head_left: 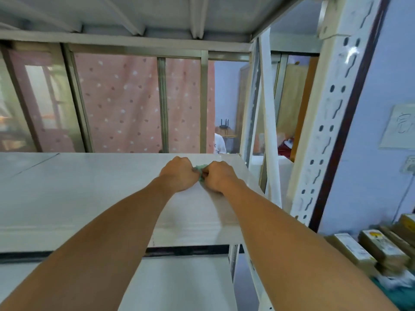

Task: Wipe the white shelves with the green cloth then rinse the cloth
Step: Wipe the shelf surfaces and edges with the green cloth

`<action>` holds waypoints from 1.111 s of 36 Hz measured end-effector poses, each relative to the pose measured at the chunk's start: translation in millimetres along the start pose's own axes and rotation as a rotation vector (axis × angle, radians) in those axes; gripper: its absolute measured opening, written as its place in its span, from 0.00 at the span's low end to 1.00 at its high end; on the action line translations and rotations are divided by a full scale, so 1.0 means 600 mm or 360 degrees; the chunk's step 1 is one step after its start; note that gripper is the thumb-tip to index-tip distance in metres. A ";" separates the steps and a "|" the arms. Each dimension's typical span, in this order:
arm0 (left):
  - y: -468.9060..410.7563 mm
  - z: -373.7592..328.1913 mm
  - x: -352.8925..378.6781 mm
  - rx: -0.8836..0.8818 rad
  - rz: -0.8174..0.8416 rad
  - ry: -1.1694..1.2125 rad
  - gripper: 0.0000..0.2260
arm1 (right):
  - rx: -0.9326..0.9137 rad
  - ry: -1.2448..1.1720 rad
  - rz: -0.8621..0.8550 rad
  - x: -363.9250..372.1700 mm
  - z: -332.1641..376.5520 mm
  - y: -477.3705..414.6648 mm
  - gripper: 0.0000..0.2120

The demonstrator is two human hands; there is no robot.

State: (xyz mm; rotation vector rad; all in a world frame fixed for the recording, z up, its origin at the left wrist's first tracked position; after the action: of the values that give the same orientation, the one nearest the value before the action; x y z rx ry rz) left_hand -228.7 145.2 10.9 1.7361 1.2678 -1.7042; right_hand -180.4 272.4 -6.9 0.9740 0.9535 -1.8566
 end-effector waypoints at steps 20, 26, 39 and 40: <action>0.164 -0.027 -0.058 0.0033 0.0100 -0.0098 0.19 | 0.0035 -0.0031 -0.0041 -0.034 0.039 0.178 0.11; 0.217 -0.003 -0.079 0.0052 0.0082 -0.0155 0.19 | 0.0089 0.0049 0.0015 -0.035 0.087 0.226 0.13; 0.320 0.121 -0.141 0.0041 0.0070 -0.0162 0.20 | 0.0014 0.0029 0.0101 -0.001 0.231 0.295 0.10; 0.325 0.131 -0.144 0.0040 0.0068 -0.0174 0.18 | 0.0004 0.0029 0.0110 0.001 0.243 0.298 0.10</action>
State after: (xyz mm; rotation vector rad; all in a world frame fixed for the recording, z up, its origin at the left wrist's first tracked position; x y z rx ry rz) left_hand -104.5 -45.1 18.0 1.6480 1.1587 -1.7721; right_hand -59.4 76.6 10.0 1.0145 0.9170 -1.7944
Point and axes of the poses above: each hand's wrist, its own y-axis away from the middle knuckle, its own x-axis out of the palm, z = x × y, the point moved 5 cm from there along -y, towards the middle knuckle, and after that the axes turned 11 degrees about -y, right-handed, at the moved point
